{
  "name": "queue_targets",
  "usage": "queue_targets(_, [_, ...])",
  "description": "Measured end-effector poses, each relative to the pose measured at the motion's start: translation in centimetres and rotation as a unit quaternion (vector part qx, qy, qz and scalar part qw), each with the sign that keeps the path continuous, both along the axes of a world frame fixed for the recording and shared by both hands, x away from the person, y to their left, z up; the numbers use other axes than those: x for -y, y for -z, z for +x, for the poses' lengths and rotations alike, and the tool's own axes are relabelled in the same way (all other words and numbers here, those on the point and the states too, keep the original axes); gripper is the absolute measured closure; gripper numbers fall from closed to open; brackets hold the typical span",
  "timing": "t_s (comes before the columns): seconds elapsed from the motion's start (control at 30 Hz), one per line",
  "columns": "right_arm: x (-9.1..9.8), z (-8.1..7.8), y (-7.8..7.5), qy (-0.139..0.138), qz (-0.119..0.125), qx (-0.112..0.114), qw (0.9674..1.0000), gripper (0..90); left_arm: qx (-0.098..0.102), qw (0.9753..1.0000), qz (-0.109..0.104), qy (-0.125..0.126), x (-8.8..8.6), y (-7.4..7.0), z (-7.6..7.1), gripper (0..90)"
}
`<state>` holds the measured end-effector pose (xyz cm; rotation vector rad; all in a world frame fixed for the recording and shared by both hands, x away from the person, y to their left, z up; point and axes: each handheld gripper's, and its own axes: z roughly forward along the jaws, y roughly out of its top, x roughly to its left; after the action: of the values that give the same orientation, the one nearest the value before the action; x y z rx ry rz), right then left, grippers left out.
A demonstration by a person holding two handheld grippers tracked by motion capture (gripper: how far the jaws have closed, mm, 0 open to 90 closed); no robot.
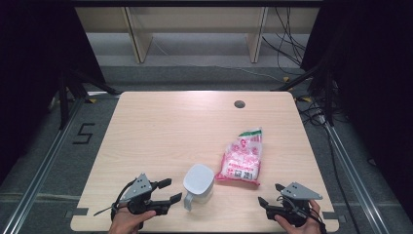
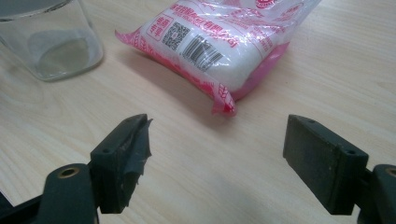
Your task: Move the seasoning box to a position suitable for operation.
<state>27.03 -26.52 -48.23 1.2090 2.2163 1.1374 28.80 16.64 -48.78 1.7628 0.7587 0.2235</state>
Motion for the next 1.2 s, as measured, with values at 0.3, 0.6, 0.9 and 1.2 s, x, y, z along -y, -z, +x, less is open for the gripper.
queue_targets(0.3, [0.1,-0.1,-0.1,0.004,-0.008,0.007,0.9999,23.8,0.004,0.9991,0.002,0.041,0.6,-0.4,-0.9,46.5])
queue_targets(0.6, [-0.4,-0.3,0.0,0.008,0.002,-0.005,1.0000,23.8,0.018,0.9980,0.024,0.055,2.0,-0.5,-1.8,52.6])
queue_targets(0.9, [-0.4,-0.1,0.0,-0.005,-0.007,0.002,1.0000,23.9,0.013,0.9980,0.033,0.052,3.2,0.4,-1.8,60.2])
queue_targets(1.2, [-0.7,-0.2,0.0,-0.005,-0.001,-0.007,1.0000,24.0,0.014,0.9977,0.041,0.052,3.8,0.9,-1.8,68.1])
